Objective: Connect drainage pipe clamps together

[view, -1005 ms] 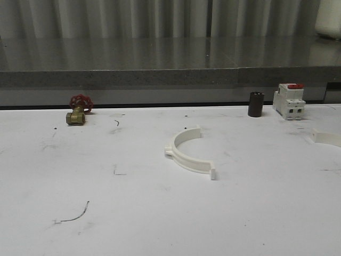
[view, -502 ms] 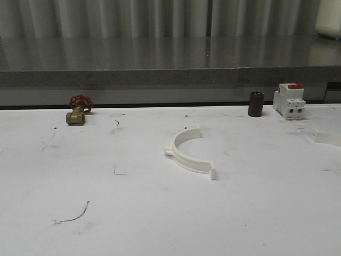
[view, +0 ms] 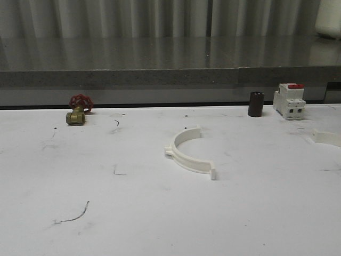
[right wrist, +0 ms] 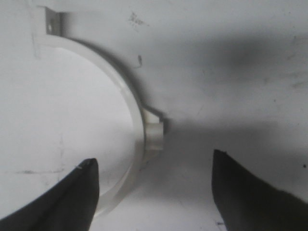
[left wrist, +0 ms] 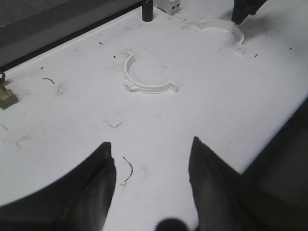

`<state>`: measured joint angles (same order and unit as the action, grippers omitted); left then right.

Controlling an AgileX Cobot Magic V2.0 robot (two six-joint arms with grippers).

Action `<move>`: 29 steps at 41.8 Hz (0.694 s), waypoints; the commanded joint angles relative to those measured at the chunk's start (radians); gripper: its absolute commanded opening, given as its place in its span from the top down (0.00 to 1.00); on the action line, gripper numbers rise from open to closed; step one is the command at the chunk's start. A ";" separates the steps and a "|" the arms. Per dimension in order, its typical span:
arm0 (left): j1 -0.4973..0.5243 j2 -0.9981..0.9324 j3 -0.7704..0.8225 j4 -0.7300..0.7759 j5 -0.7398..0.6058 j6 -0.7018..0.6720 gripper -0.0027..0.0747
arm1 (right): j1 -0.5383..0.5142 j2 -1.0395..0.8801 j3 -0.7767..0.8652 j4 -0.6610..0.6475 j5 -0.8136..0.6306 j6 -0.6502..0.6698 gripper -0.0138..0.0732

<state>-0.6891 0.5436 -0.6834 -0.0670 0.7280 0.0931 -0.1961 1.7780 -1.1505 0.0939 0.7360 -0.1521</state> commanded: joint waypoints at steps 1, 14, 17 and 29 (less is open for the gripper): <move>-0.006 0.002 -0.026 -0.013 -0.072 -0.001 0.52 | -0.004 -0.015 -0.033 -0.006 -0.061 -0.012 0.24; -0.006 0.002 -0.026 -0.013 -0.074 -0.001 0.52 | -0.002 0.040 -0.033 -0.016 -0.097 -0.012 0.40; -0.006 0.002 -0.026 -0.013 -0.074 -0.001 0.52 | -0.002 0.040 -0.033 -0.016 -0.093 -0.012 0.50; -0.006 0.002 -0.026 -0.013 -0.074 -0.001 0.52 | -0.002 0.040 -0.033 -0.016 -0.091 -0.012 0.65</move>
<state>-0.6891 0.5436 -0.6834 -0.0670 0.7280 0.0948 -0.1961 1.8669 -1.1562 0.0868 0.6627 -0.1543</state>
